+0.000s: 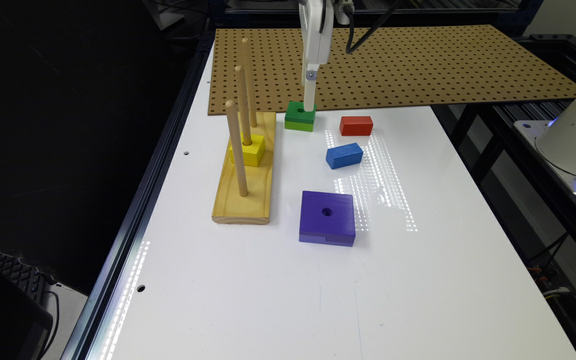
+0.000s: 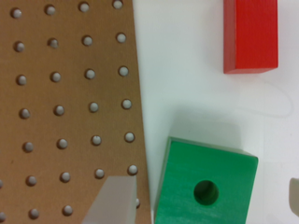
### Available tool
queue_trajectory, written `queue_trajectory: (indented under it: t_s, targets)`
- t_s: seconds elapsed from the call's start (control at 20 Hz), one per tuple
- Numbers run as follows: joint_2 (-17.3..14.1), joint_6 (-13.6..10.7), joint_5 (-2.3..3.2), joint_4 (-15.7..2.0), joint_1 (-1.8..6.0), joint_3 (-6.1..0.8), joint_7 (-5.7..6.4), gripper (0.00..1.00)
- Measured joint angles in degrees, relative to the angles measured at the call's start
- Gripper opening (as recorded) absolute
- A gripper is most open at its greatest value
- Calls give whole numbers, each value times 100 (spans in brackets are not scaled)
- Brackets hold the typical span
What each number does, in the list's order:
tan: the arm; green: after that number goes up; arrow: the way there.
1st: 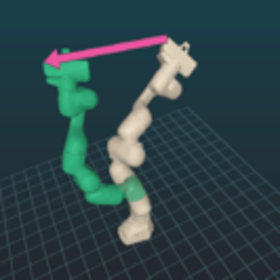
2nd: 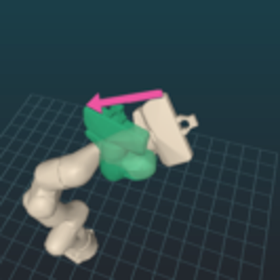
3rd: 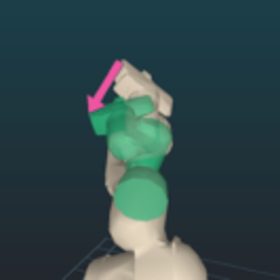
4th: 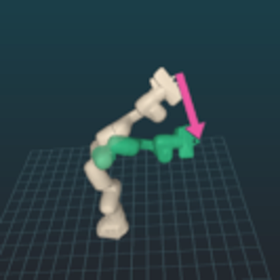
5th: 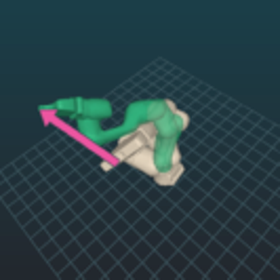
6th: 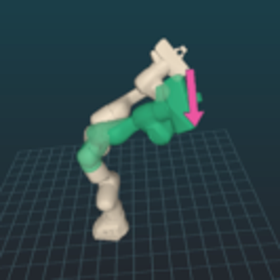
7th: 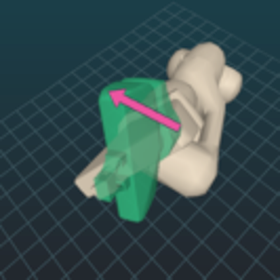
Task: Pick up green block.
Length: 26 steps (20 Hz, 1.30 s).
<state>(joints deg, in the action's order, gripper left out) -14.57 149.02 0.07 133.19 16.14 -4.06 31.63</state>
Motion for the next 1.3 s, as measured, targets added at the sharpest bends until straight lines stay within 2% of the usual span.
queue_trajectory:
  t_s: [0.25, 0.45, 0.65, 0.95, 1.3]
  targets:
    - [11, -5, 1, 120, 17, 6, 0, 100]
    - [183, 4, 5, 411, 65, 22, -4, 100]
    - [372, 4, 6, 600, 91, 22, -4, 100]
    - [410, 51, 6, 721, 93, 21, -4, 100]
    - [399, 101, 6, 714, 92, 16, -4, 100]
